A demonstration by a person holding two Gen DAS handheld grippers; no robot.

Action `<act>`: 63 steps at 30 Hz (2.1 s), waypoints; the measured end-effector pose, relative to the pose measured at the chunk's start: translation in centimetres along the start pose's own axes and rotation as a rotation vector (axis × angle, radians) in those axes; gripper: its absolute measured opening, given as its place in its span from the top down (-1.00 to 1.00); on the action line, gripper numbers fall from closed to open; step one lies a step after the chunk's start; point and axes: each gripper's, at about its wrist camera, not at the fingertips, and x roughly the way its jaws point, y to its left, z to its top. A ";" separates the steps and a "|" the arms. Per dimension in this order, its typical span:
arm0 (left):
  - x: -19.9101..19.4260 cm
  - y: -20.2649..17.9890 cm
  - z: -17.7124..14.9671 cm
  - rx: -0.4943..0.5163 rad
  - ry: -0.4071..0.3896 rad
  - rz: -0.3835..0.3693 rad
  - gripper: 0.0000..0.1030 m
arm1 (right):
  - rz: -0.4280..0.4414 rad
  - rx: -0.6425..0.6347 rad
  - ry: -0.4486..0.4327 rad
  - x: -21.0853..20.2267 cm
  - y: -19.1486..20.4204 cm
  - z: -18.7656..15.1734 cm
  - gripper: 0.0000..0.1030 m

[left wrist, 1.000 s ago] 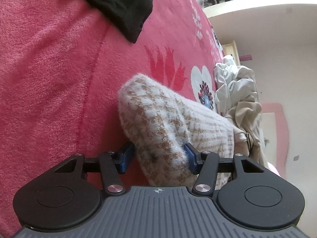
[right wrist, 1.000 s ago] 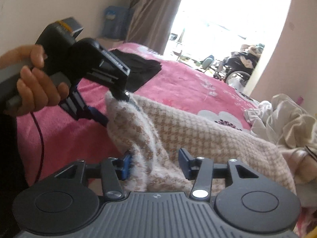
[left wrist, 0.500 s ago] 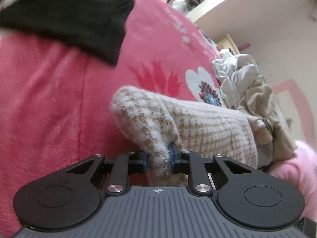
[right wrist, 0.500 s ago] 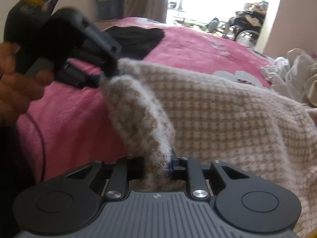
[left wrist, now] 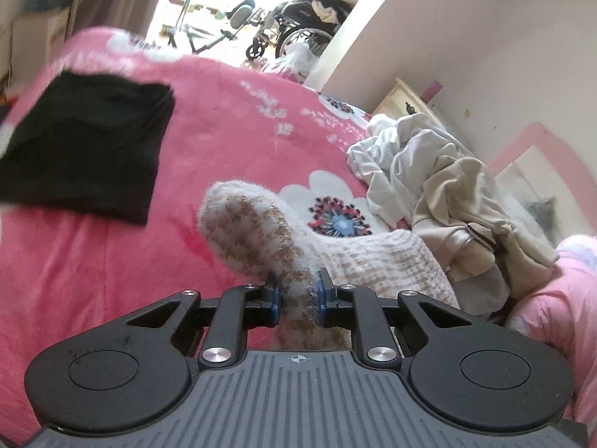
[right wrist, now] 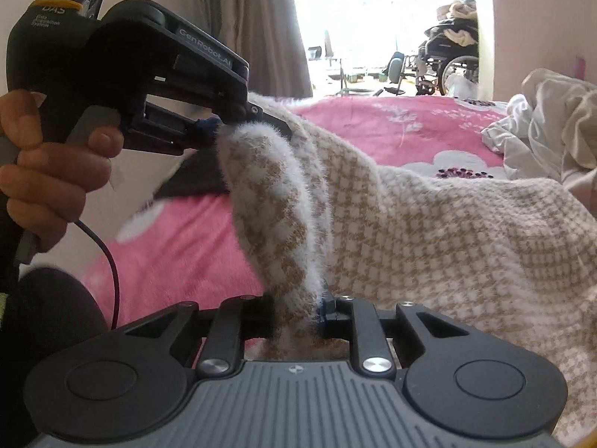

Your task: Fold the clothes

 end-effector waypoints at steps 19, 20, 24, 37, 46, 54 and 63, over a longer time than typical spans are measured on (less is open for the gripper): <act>6.4 -16.4 3.6 0.309 0.063 0.085 0.49 | 0.140 0.413 -0.167 -4.3 -13.9 2.5 0.60; 7.1 -17.2 3.9 0.320 0.069 0.060 0.44 | 0.148 0.454 -0.175 -4.4 -15.2 2.4 0.60; 7.7 -19.4 4.7 0.385 0.028 -0.107 0.28 | 0.169 0.598 -0.192 -4.4 -20.0 1.4 0.60; 6.2 -13.8 4.3 0.330 -0.108 -0.273 0.28 | 0.251 0.764 -0.218 -2.4 -24.2 -1.2 0.61; 2.2 -5.8 3.5 0.170 -0.071 -0.185 0.10 | 0.224 0.440 -0.170 -3.4 -14.8 2.0 0.60; -1.0 5.5 1.6 -0.044 0.002 0.132 0.10 | 0.120 0.141 0.034 1.6 -2.8 1.2 0.60; -2.8 7.6 1.7 -0.061 -0.042 0.189 0.10 | -0.012 -0.050 0.163 7.1 2.5 -2.4 0.50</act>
